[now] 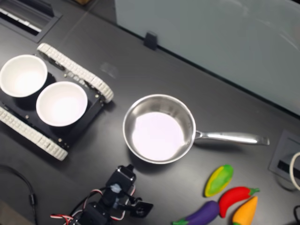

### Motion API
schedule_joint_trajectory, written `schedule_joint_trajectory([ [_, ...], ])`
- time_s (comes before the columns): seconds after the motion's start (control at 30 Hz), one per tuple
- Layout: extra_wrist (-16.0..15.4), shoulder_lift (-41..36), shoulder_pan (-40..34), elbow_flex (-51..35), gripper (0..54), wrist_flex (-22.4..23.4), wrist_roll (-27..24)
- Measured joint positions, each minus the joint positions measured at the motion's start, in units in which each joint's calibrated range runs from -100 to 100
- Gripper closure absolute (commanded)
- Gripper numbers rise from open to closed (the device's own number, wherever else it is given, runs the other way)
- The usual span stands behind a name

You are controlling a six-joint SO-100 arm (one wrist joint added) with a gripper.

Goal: Pick up the chilli and place them in the pan

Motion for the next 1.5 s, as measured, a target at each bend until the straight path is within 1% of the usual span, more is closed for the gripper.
schedule_joint_trajectory([
  [0.83, 0.0, 0.0, 0.55, 0.0, 53.6, 0.0, 0.59],
  [1.5, 0.0, 0.0, -3.41, 0.0, 53.6, 0.0, 2.59],
])
